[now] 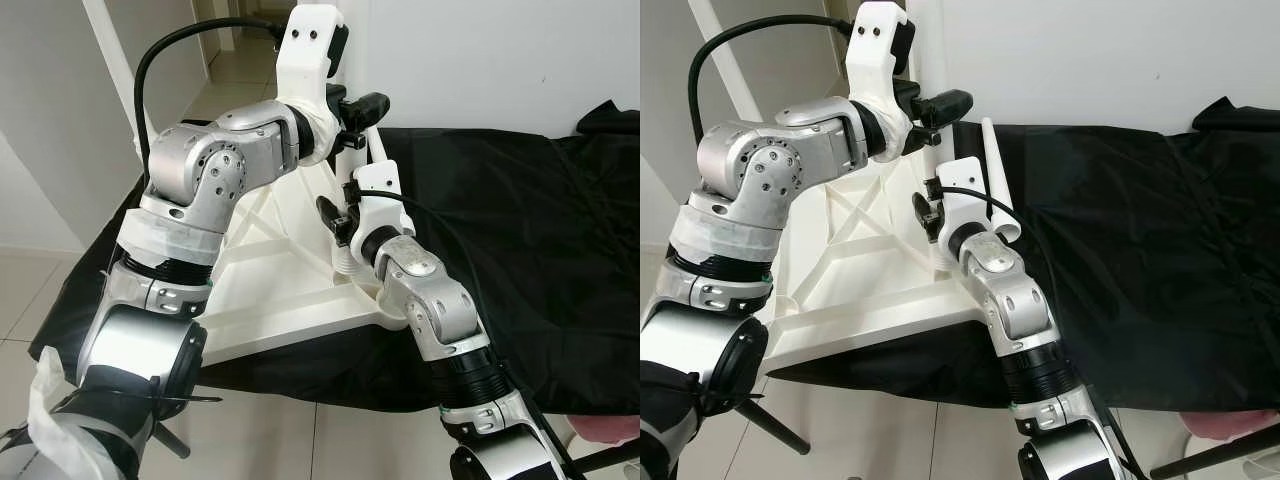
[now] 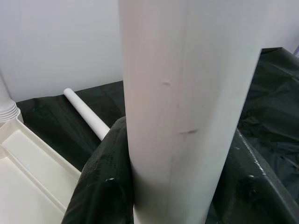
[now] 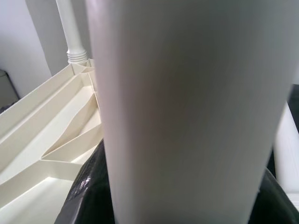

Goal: Building children table

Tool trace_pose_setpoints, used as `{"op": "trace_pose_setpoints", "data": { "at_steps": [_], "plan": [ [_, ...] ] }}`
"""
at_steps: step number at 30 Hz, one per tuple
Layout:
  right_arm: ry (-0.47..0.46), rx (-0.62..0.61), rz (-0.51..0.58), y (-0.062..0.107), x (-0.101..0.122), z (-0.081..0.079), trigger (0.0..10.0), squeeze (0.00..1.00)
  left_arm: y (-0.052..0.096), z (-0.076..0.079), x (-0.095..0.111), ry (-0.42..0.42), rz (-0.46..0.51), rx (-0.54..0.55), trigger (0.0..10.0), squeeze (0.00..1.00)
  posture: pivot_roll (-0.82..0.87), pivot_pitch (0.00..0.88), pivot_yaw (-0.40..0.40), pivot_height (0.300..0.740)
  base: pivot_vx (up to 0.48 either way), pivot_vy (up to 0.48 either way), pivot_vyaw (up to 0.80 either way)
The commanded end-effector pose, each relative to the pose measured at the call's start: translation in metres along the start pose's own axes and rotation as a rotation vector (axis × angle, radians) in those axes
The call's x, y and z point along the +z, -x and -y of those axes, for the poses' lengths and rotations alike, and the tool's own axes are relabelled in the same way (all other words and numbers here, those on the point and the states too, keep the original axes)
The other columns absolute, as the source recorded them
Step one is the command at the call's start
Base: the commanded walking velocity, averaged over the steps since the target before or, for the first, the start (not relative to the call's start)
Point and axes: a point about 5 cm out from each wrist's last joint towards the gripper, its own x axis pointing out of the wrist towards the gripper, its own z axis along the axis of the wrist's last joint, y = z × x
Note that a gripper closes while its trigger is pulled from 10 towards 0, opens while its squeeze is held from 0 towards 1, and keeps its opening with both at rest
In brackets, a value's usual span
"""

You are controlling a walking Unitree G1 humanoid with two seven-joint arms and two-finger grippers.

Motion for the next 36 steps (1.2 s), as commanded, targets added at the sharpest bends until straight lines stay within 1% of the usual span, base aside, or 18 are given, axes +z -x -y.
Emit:
{"op": "trace_pose_setpoints", "data": {
  "at_steps": [1,2,3,4,5,6,7,8,9,11,14,15,18,19,28,29,32,36],
  "plan": [
    [0.02,0.043,0.01,-0.003,0.002,-0.009,4.8,0.0,-0.004,0.01,0.006,-0.017,0.021,-0.067,10.0,0.0,0.01,0.021,0.057,0.74,0.0,0.0,0.0],
    [0.02,0.043,0.01,-0.003,0.002,-0.009,4.8,0.0,-0.004,0.01,0.006,-0.017,0.021,-0.067,10.0,0.0,0.01,0.021,0.057,0.74,0.0,0.0,0.0],
    [0.014,0.034,0.003,-0.002,0.001,-0.008,4.8,0.0,-0.005,0.011,0.008,-0.067,0.046,-0.063,10.0,0.0,0.01,0.021,0.057,0.74,0.0,0.0,0.0],
    [0.014,0.034,0.003,-0.002,0.001,-0.008,4.8,0.0,-0.005,0.011,0.008,-0.067,0.046,-0.063,10.0,0.0,0.01,0.021,0.057,0.74,0.0,0.0,0.0],
    [0.008,0.03,0.0,-0.002,0.0,-0.008,10.0,0.0,-0.005,0.013,0.01,-0.119,0.063,-0.059,10.0,0.0,0.01,0.022,0.062,0.74,0.0,0.0,0.0],
    [0.008,0.03,0.0,-0.002,0.0,-0.008,10.0,0.0,-0.005,0.013,0.01,-0.119,0.063,-0.059,10.0,0.0,0.01,0.022,0.062,0.74,0.0,0.0,0.0],
    [-0.005,0.022,0.0,-0.003,0.0,-0.008,10.0,0.0,-0.006,0.017,0.009,-0.104,0.07,-0.088,10.0,0.0,0.01,0.022,0.062,0.74,0.0,0.0,0.0],
    [-0.017,0.016,0.002,-0.003,0.0,-0.007,10.0,0.0,-0.006,0.019,0.009,-0.099,0.075,-0.097,10.0,0.39,0.01,0.022,0.062,0.74,0.0,0.0,0.0],
    [-0.034,0.006,0.005,-0.003,0.001,-0.006,10.0,0.0,-0.005,0.021,0.009,-0.082,0.079,-0.12,10.0,1.0,0.01,0.022,0.062,0.74,0.0,0.0,0.0],
    [-0.044,0.0,0.008,-0.003,0.001,-0.005,10.0,0.0,-0.004,0.022,0.009,-0.067,0.08,-0.134,10.0,1.0,0.01,0.022,0.062,0.74,0.0,0.0,0.0],
    [-0.073,-0.027,0.013,-0.004,0.002,-0.001,10.0,0.0,-0.002,0.023,0.01,-0.087,0.101,-0.124,10.0,1.0,0.01,0.022,0.062,0.74,0.0,0.0,0.0],
    [-0.083,-0.042,0.016,-0.004,0.002,0.001,10.0,0.0,-0.002,0.022,0.011,-0.106,0.123,-0.108,10.0,0.93,0.01,0.023,0.064,0.74,0.0,0.0,0.0],
    [-0.085,-0.046,0.016,-0.004,0.003,0.002,10.0,0.0,-0.001,0.022,0.011,-0.108,0.133,-0.107,10.0,0.93,0.01,0.023,0.064,0.74,0.0,0.0,0.0],
    [-0.104,-0.084,0.016,-0.004,0.002,0.008,10.0,0.0,0.0,0.017,0.012,-0.087,0.146,-0.059,10.0,0.0,0.01,0.025,0.065,0.74,0.0,0.0,0.0],
    [-0.145,-0.174,0.018,-0.003,0.001,0.023,10.0,0.0,0.005,0.013,0.014,-0.018,0.192,-0.05,10.0,0.0,0.02,0.032,0.067,0.74,0.0,0.0,0.0],
    [-0.153,-0.202,0.023,-0.001,0.0,0.027,10.0,0.0,0.006,0.011,0.012,-0.01,0.198,-0.042,10.0,0.0,0.02,0.034,0.071,0.74,0.0,0.0,0.0],
    [-0.163,-0.241,0.031,0.001,0.0,0.034,10.0,0.0,0.008,0.008,0.008,0.007,0.201,-0.026,10.0,0.0,0.02,0.037,0.07,0.74,0.0,0.0,0.0],
    [-0.164,-0.255,0.039,0.002,0.0,0.036,10.0,0.0,0.01,0.006,0.003,0.011,0.2,-0.023,10.0,0.0,0.01,0.038,0.071,0.74,0.0,0.0,0.0]
  ]
}}
